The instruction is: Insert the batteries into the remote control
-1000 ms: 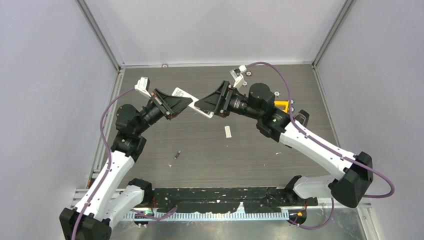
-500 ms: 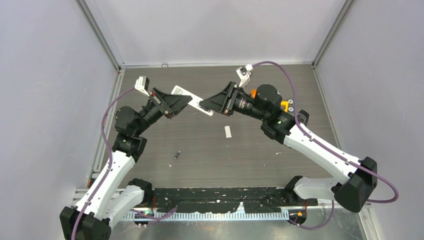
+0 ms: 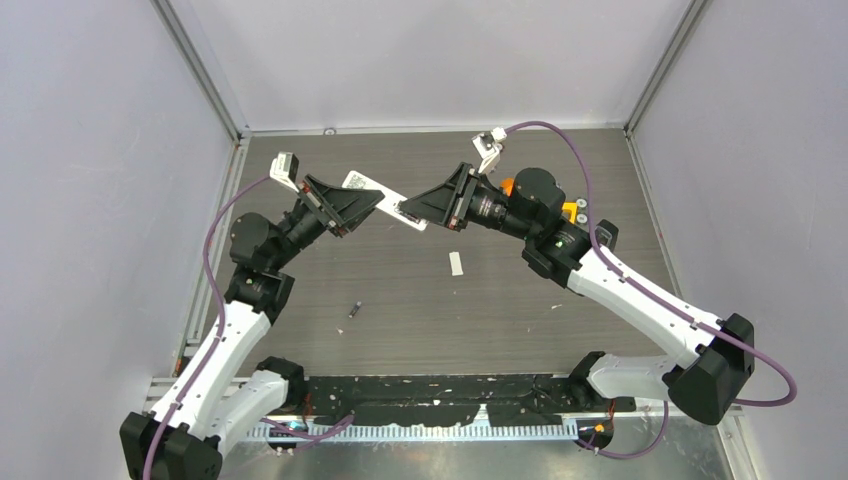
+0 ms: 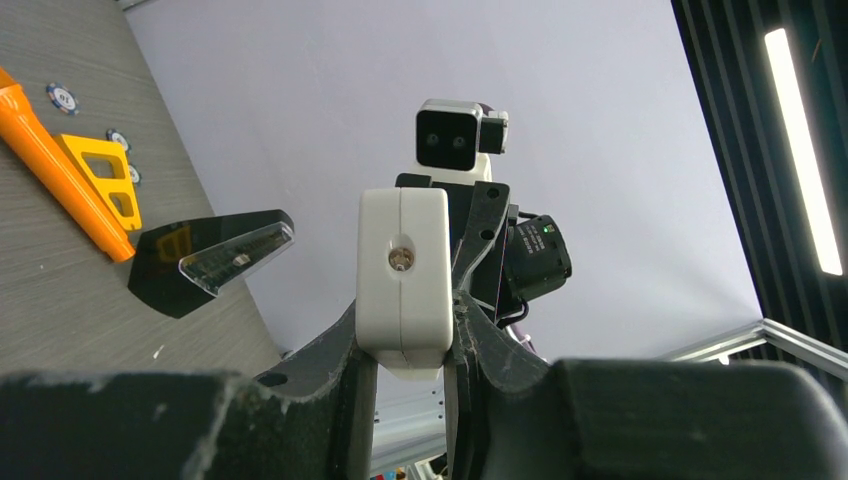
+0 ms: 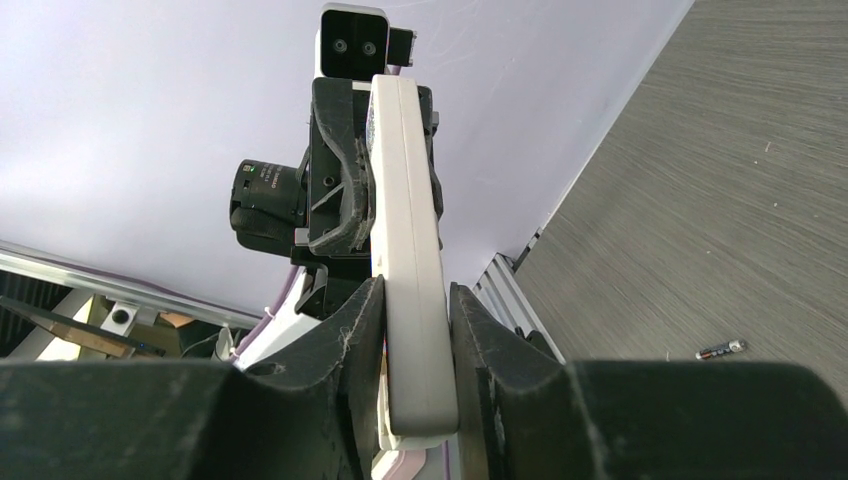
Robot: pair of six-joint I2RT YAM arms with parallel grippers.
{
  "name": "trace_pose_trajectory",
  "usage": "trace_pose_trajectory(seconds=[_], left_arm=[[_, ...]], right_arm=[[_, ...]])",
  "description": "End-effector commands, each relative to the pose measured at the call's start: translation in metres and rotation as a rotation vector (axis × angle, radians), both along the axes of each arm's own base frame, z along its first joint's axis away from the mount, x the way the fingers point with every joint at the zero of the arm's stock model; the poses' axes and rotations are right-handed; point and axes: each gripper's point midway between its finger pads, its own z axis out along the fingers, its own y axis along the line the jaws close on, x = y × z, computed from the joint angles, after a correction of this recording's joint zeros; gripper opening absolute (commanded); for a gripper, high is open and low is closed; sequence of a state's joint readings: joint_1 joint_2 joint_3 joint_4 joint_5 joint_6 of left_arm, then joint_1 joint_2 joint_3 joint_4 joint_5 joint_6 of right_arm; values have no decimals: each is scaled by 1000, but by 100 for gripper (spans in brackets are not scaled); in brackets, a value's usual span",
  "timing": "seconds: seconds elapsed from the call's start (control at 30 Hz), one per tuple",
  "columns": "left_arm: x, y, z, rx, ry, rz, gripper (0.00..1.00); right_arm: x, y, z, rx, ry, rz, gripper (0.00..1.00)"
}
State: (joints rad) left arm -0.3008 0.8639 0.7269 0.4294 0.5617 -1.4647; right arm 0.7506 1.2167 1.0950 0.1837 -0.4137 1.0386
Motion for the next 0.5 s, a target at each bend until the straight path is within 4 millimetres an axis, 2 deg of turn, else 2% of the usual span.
trace_pose_trajectory(seconds=[0.0,0.07,0.1,0.23,0.33,0.47], left_arm=[[10,4,-5,25,-28,51,0],[10,5,-4,35,-41,59,0],[11,5,-4,46,-47,66,0],[13,9,-2,94,-85,95,0],[19,17,-3,120,-94,128,0],[25,32,-6,148,-98,174,0]], right_arm=[[-17,-5,40,68,-108,44,27],[-15,-5,40,56,-101,37,40],[-14,-6,40,53,-97,31,51],[-9,-13,40,54,-94,-7,81],[-7,-19,41,65,-107,-31,93],[-1,-29,39,57,-112,-63,96]])
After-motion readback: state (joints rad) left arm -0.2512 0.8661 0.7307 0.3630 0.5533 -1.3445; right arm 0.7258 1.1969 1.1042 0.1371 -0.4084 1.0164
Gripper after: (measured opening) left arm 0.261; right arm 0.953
